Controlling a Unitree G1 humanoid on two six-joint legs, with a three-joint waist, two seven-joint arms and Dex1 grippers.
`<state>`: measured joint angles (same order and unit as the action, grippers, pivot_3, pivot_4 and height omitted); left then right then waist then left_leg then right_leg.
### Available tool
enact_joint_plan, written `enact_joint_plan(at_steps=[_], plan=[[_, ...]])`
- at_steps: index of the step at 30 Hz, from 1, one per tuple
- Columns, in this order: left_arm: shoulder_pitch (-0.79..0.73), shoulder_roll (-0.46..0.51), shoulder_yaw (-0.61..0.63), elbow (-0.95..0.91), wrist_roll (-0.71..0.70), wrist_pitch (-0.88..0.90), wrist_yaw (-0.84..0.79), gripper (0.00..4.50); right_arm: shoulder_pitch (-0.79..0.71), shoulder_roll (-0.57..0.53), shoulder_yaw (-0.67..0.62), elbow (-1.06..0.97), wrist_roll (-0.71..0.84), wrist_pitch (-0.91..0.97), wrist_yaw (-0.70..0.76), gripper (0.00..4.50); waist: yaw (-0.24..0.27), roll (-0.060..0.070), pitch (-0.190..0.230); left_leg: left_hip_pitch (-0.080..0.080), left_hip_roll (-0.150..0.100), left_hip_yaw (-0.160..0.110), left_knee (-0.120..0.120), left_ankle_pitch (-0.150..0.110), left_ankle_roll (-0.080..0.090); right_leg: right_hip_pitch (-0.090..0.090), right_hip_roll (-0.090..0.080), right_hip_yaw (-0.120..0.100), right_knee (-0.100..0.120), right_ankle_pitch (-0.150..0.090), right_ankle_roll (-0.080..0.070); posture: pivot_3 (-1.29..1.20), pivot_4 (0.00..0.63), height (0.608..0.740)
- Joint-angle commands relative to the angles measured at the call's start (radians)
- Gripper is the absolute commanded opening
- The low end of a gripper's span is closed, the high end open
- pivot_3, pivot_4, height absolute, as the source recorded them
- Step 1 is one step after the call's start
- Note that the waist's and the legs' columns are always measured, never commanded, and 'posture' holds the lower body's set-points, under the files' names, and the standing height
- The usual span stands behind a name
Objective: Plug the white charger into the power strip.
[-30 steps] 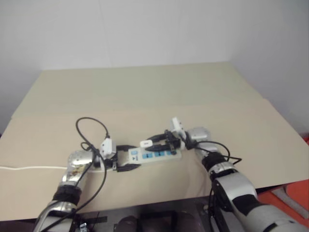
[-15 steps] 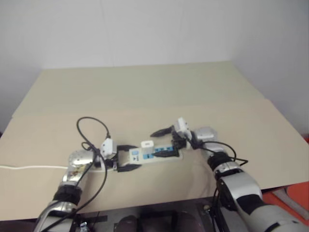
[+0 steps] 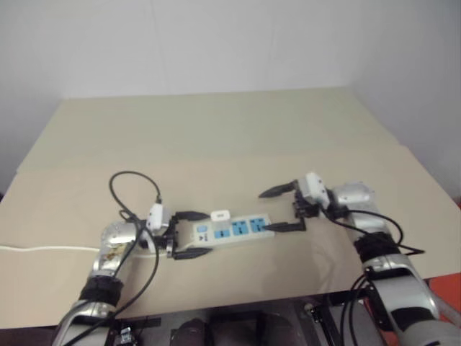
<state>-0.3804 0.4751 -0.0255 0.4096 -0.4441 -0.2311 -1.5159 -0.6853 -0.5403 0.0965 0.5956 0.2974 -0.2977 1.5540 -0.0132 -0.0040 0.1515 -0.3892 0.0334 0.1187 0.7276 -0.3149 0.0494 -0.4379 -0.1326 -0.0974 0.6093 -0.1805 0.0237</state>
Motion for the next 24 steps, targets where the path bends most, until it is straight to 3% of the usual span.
enact_joint_plan(at_steps=[1, 5, 7, 10, 14, 20, 24], plan=[[-0.011, 0.028, 0.04, -0.053, -0.051, 0.023, -0.028, 4.48, 0.055, -0.046, -0.059, -0.099, 0.039, 0.018, -0.018, 4.5, -0.002, 0.0, 0.0, 0.0, 0.0, 0.0, 0.0, 0.0, 0.0, 0.0, 0.0, 0.0, 0.0, 0.0, 0.0, 0.0, 0.15, 0.74], [-0.014, 0.094, 0.117, -0.131, -0.117, 0.1, -0.008, 4.48, 0.146, -0.132, -0.104, -0.212, 0.052, 0.09, -0.05, 4.5, -0.001, -0.001, 0.002, 0.0, 0.001, 0.0, 0.0, 0.0, 0.0, 0.0, 0.0, 0.0, 0.0, 0.0, 0.0, 0.0, 0.15, 0.74], [0.006, 0.178, 0.156, -0.151, -0.125, 0.125, -0.043, 4.48, 0.203, -0.213, -0.124, -0.285, 0.061, 0.18, -0.056, 4.5, -0.001, -0.001, 0.002, 0.0, 0.001, -0.001, 0.0, 0.0, 0.0, 0.0, 0.0, 0.001, 0.0, 0.0, 0.0, 0.0, 0.15, 0.74], [0.047, 0.297, 0.184, -0.138, -0.073, 0.078, -0.083, 4.48, 0.265, -0.328, -0.151, -0.372, 0.069, 0.349, -0.09, 4.5, -0.002, 0.0, 0.003, 0.0, 0.002, -0.001, 0.0, 0.0, 0.0, -0.001, 0.0, 0.001, 0.0, 0.0, 0.0, 0.0, 0.15, 0.74], [0.078, 0.4, 0.215, -0.111, -0.031, 0.081, -0.072, 4.48, 0.326, -0.433, -0.182, -0.418, 0.021, 0.414, -0.146, 4.5, 0.001, 0.0, 0.003, 0.001, 0.002, -0.001, 0.0, 0.0, 0.0, -0.001, 0.0, 0.002, -0.005, -0.001, 0.0, 0.0, 0.15, 0.74], [0.137, 0.468, 0.251, -0.146, -0.046, 0.178, -0.033, 4.48, 0.422, -0.522, -0.273, -0.453, 0.045, 0.468, -0.187, 4.5, 0.005, 0.0, 0.004, 0.0, 0.003, -0.001, -0.001, -0.001, 0.001, -0.002, 0.0, 0.001, -0.006, -0.001, 0.0, 0.0, 0.15, 0.74], [0.148, 0.463, 0.248, -0.182, -0.042, 0.233, 0.007, 4.48, 0.509, -0.554, -0.366, -0.529, 0.068, 0.498, -0.216, 4.5, 0.011, 0.0, 0.004, 0.0, 0.002, 0.0, -0.001, -0.001, 0.001, -0.002, 0.0, 0.001, -0.006, -0.001, 0.0, 0.0, 0.15, 0.74]])
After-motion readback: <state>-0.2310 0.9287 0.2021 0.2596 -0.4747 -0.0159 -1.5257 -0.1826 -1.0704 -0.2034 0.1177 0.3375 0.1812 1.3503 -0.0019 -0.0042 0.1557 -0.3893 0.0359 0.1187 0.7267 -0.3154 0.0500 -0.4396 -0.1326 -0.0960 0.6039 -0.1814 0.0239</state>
